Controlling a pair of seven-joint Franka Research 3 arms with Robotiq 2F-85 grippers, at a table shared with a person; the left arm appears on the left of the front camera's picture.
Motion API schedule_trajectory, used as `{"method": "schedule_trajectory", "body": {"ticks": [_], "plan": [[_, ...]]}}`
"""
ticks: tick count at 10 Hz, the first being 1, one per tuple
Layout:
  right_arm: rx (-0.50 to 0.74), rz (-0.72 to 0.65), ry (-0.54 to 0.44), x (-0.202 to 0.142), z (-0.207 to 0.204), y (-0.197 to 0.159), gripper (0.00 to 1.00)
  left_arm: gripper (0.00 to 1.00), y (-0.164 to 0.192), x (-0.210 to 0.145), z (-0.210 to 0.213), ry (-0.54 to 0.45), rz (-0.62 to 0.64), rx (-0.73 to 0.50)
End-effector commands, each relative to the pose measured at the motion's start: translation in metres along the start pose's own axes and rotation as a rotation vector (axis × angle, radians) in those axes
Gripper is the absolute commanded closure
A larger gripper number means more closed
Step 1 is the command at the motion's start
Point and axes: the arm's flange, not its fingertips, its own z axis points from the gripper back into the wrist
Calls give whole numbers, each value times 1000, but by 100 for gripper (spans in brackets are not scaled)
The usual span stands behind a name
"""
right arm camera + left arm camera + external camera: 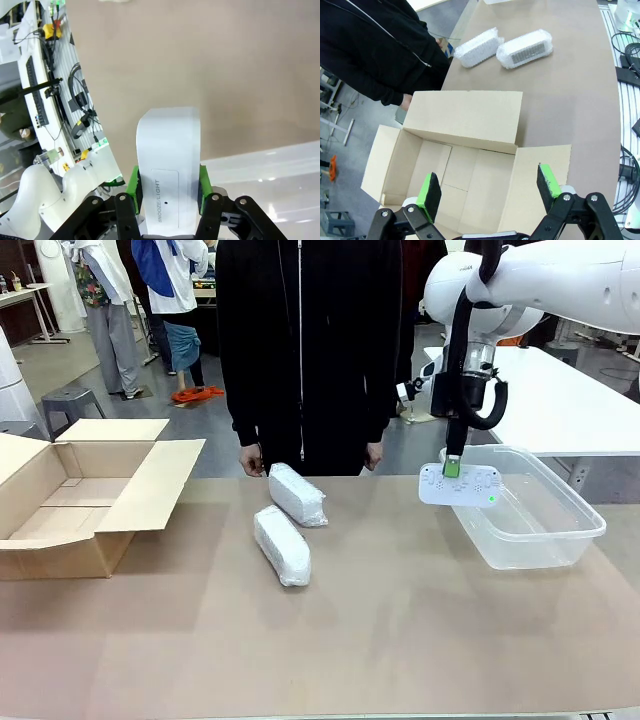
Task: Separate and place wrapped and unwrapped clocks.
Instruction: If the picked Digital clock is wrapped, place it in the Package Box ; if not, place it in the Organizing box.
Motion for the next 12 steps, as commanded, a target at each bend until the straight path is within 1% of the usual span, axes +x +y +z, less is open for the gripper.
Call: {"method": "schedule_trajectory", "body": {"ticks": [1, 5, 6, 9, 12], "plan": [[-22, -67, 11, -4, 10, -14, 48, 0, 2, -1, 1, -20, -19, 2], [-15, -181, 33, -20, 2, -43, 48, 0, 2, -1, 1, -20, -19, 2], [-1, -192, 24, -21, -1, -48, 48, 0, 2, -1, 1, -20, -19, 2], [25, -222, -4, -36, -3, -58, 48, 0, 2, -1, 1, -20, -19, 2], [12, -263, -12, -53, 3, -61, 48, 0, 2, -1, 1, -20, -19, 2]]}}
